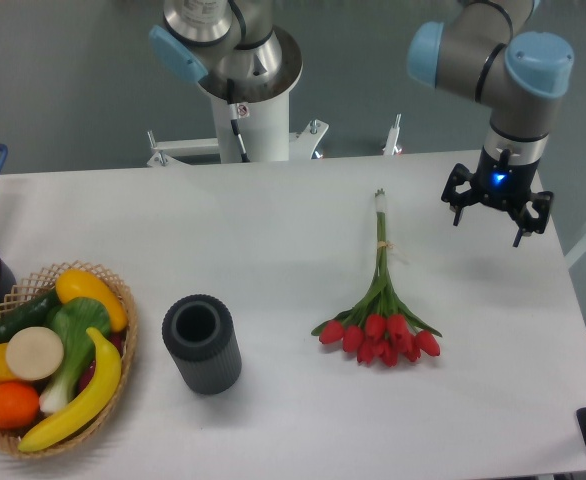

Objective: Pick up the flowers from the table
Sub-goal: 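Move the open gripper over the stem ends of the red tulip bouquet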

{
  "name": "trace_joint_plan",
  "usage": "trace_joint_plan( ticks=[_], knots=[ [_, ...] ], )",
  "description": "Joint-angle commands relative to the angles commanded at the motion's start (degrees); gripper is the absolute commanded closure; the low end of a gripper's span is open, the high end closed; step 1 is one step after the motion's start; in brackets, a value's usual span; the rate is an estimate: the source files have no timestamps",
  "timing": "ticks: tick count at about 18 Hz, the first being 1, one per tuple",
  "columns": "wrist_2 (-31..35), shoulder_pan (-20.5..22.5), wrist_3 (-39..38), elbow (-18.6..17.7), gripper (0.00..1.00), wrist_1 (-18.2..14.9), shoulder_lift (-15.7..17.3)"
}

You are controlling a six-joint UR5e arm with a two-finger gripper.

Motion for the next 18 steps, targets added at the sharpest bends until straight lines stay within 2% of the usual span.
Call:
trace_joint_plan(
  ticks=[3, 6, 9, 13, 18],
  knots=[
    [-3.3, -0.2, -4.3, -1.9, 0.00, 0.3, 0.4],
    [-3.5, -2.1, -8.5, -3.8, 0.00, 0.4, 0.5],
    [-3.3, -2.3, -8.8, -4.5, 0.00, -0.2, 0.3],
    [-3.3, -3.7, -8.9, -8.0, 0.00, -0.3, 0.2],
    [-3.1, -4.6, -8.9, -10.2, 0.00, -0.2, -0.2]
  ],
)
